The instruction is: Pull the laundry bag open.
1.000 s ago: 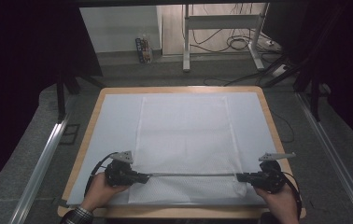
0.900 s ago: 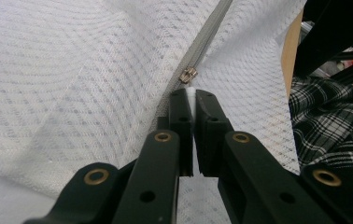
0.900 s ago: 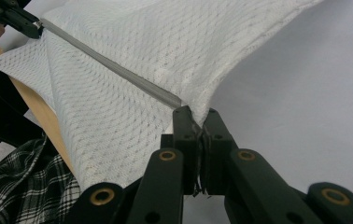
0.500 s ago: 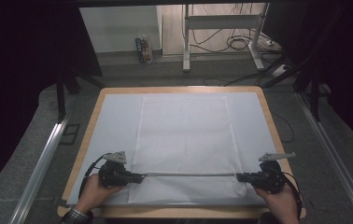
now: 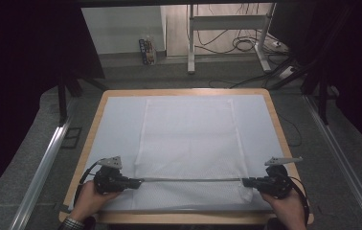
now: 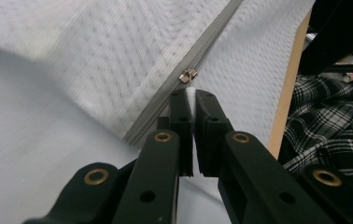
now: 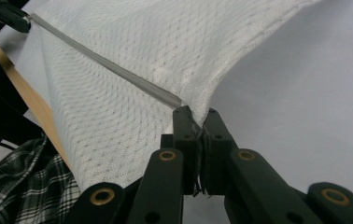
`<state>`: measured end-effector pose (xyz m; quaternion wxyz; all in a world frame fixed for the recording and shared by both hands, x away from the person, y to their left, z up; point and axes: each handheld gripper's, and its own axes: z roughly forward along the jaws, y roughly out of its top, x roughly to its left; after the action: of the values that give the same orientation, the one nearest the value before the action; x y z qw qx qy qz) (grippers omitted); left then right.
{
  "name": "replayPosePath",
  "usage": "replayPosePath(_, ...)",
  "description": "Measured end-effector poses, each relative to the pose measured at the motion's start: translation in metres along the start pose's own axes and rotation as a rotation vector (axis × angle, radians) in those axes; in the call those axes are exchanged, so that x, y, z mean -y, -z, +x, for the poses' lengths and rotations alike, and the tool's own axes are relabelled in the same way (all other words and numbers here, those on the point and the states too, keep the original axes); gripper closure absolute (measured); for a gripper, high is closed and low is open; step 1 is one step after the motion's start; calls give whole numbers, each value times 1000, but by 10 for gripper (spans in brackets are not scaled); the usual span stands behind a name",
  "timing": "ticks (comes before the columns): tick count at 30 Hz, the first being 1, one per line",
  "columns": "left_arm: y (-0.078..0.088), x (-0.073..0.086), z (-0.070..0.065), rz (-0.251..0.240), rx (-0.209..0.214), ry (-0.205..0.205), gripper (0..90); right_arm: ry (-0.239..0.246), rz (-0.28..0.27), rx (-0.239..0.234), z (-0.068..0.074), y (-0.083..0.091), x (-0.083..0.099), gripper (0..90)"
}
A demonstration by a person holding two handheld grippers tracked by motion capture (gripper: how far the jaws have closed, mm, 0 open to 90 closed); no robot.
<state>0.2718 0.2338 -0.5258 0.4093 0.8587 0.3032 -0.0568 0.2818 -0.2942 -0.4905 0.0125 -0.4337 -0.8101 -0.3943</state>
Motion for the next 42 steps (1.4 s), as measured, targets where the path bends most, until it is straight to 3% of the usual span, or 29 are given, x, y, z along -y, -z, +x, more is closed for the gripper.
replayPosePath(10,4,5,2,-6,2,17,868,-2,-1,-12,1,0,0,859)
replayPosePath(19,11,10,7,-9,-24,39,868,-3,1,-19,1,0,-1,860)
replayPosePath(42,20,20,11,-10,-55,73,869,1,7,-2,0,0,-1,861)
